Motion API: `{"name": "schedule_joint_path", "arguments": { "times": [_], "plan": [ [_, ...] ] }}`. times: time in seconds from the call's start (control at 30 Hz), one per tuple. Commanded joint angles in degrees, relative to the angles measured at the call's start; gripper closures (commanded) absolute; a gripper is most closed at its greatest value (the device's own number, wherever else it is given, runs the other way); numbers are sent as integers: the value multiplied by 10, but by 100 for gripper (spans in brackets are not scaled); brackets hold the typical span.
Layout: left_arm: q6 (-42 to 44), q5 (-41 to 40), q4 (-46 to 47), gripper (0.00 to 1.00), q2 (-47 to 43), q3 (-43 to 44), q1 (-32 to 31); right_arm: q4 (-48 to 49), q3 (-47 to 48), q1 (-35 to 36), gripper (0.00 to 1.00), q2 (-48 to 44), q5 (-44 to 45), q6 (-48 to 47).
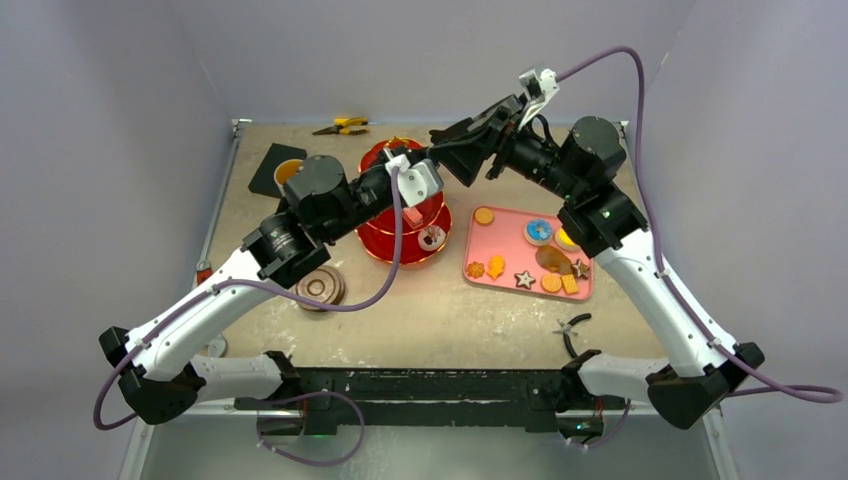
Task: Serve the afternoon tea
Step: Pick up the clamp from the center of the board.
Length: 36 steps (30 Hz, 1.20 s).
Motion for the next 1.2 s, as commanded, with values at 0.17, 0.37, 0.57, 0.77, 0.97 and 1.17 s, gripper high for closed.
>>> {"name": "schedule_joint_path", "arguments": {
  "times": [0.17, 0.37, 0.57, 0.77, 0.97, 1.17],
  "plan": [
    [34, -7, -4, 100, 9, 11, -3, 25, 9, 4, 13, -24, -54, -17],
    [36, -14, -4, 100, 8, 12, -4, 25, -10, 4, 22, -43, -70, -27],
    [31, -6, 0, 100, 9, 15, -4, 40, -15, 4, 26, -52, -73, -42],
    [35, 4, -13, 100, 9, 18, -4, 45, -25, 4, 26, -54, -74, -48],
    [37, 3, -15, 100, 12, 21, -4, 104, -54, 4, 15, -66, -84, -20],
    [37, 3, -13, 100, 11, 21, -4, 147, -64, 4, 25, -59, -83, 8]
  ]
}}
